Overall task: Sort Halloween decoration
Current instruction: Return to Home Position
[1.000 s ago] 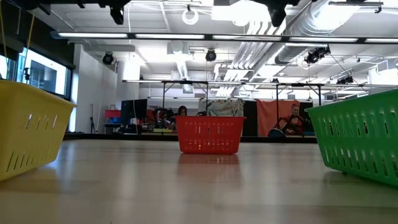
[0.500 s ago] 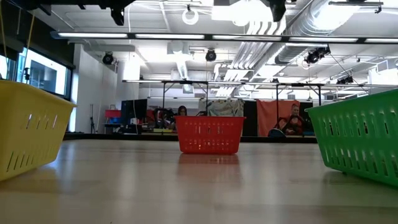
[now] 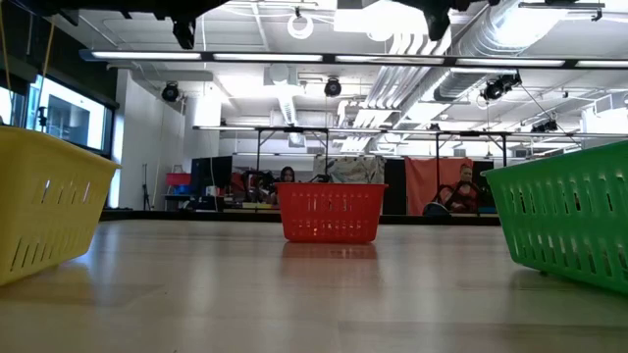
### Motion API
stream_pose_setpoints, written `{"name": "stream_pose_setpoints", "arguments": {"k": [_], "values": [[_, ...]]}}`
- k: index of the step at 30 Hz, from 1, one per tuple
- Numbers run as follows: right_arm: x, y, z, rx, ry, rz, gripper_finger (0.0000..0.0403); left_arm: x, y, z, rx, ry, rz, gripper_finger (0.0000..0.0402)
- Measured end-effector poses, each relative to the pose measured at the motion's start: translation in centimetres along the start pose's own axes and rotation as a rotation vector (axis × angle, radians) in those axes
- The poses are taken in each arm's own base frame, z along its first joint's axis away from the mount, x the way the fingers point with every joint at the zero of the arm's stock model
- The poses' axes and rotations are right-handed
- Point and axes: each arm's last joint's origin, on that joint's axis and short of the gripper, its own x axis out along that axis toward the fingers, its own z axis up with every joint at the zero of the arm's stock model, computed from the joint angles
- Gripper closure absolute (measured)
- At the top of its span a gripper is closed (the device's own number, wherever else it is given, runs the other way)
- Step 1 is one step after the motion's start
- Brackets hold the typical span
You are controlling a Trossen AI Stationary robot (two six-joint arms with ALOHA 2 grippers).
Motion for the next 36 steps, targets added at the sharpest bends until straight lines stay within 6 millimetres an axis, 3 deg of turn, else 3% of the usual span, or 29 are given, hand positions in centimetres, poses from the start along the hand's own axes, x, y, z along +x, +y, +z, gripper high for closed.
{"name": "stream_pose_setpoints", "arguments": {"k": [4,22,28,36], "values": [[-0.6,0.0,-0.9,0.004,0.110,-0.003,0.0403,-0.4,0.1,-0.6,0.018,-0.004,0.012,0.0401],[-4.5,0.1,-1.2,0.174,0.203,-0.038,0.0403,-5.0,1.6,-10.4,-0.198,-0.121,0.052,0.0401],[-5.7,-0.2,-5.0,0.262,0.160,-0.038,0.0403,-5.2,1.8,-10.6,-0.211,-0.112,0.093,0.0401],[-7.4,-1.0,-11.1,0.250,-0.076,-0.021,0.0403,-5.1,1.9,-11.7,-0.246,-0.011,0.103,0.0401]]}}
